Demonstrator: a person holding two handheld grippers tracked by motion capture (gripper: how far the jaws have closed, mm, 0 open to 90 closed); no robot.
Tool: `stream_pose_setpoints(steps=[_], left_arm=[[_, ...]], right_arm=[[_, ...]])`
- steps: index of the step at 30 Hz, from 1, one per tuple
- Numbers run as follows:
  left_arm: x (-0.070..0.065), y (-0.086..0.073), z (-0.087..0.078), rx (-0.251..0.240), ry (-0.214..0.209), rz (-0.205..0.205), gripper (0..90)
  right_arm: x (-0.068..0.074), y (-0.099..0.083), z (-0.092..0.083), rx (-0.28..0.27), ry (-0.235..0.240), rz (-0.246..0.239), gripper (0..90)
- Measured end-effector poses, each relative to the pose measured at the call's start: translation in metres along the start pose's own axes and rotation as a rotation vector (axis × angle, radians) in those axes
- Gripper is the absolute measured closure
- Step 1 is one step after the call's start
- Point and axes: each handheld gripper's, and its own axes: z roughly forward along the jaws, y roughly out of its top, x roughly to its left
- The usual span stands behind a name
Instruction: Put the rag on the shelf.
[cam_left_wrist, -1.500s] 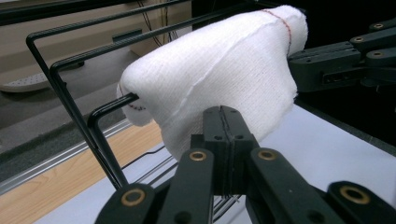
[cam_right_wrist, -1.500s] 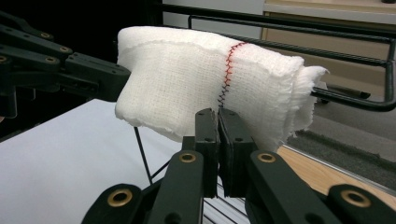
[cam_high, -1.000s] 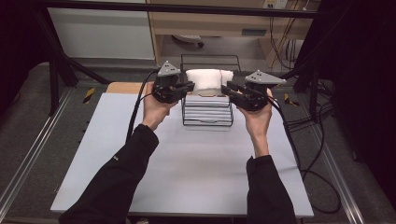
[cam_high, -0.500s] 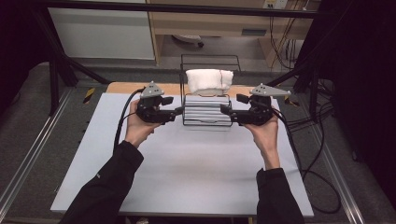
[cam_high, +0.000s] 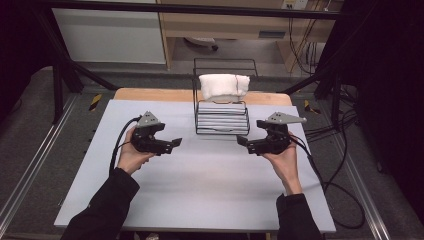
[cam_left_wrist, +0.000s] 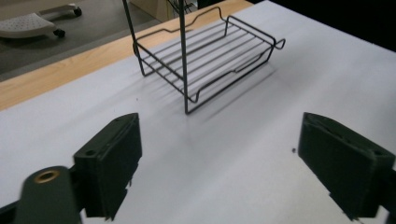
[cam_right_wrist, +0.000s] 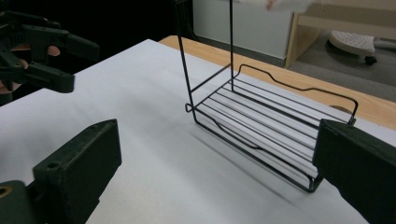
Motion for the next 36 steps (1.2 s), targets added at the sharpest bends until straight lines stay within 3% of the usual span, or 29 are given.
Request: stream_pose_setpoints(steps=[8,16,24,31,36], left_arm=[[0.003,-0.034,-0.006,0.038,0.01,-0.016,6.4],[0.011,-0.065,-0.019,0.037,0.021,-0.047,5.0],[0.019,-0.097,-0.039,0.038,0.026,-0.06,5.6],[0.027,-0.114,-0.05,0.028,0.046,-0.084,6.0],[0.03,-0.122,-0.053,0.029,0.046,-0.075,6.5]], right_arm=[[-0.005,-0.033,-0.007,0.013,0.006,0.014,0.4],[-0.012,-0.062,-0.014,0.033,0.017,0.053,0.3],[-0.017,-0.09,-0.021,0.056,0.025,0.051,0.3],[-0.022,-0.11,-0.03,0.066,0.015,0.074,0.3],[-0.025,-0.12,-0.034,0.075,0.011,0.074,0.3]])
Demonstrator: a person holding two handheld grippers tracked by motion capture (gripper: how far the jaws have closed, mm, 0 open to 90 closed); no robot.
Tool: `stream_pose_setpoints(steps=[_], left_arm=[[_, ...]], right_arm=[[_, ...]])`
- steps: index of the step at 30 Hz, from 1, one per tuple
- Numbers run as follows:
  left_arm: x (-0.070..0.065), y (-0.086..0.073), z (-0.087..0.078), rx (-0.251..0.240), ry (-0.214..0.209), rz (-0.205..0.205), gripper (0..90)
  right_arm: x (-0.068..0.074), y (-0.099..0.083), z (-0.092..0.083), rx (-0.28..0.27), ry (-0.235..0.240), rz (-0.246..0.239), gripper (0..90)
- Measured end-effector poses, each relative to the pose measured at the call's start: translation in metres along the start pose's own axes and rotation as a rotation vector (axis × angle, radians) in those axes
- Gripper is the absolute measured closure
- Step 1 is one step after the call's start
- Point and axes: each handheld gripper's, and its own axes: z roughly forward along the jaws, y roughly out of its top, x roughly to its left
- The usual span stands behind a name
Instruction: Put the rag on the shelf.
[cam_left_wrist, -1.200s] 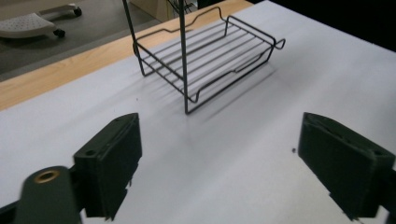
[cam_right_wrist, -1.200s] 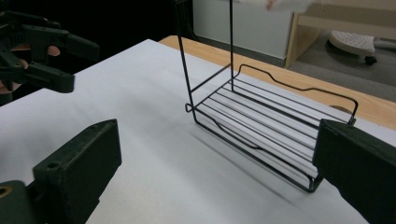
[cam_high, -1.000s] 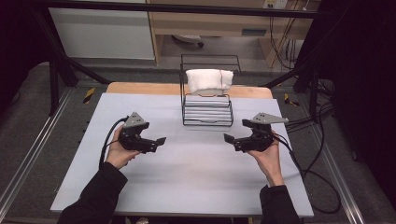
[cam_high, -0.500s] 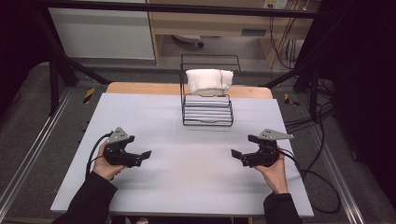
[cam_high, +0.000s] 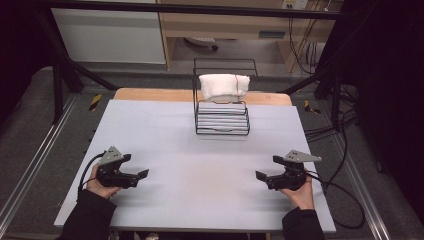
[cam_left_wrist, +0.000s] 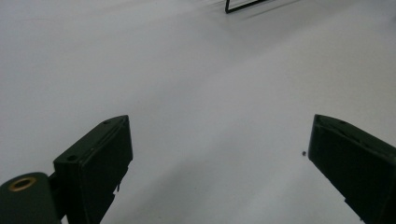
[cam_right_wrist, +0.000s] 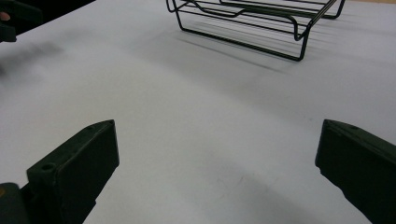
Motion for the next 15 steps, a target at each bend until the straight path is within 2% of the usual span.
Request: stream_pose_setpoints(steps=[6,15], left_arm=[[0.0,-0.0046,0.0013,0.003,-0.005,-0.004,6.6],[-0.0005,-0.0085,0.0,0.01,-0.004,-0.006,6.5]], right_arm=[[-0.0005,-0.0084,-0.0025,0.015,0.007,0.011,0.3],[-0.0006,-0.0096,-0.0034,0.021,0.015,0.007,0.3]])
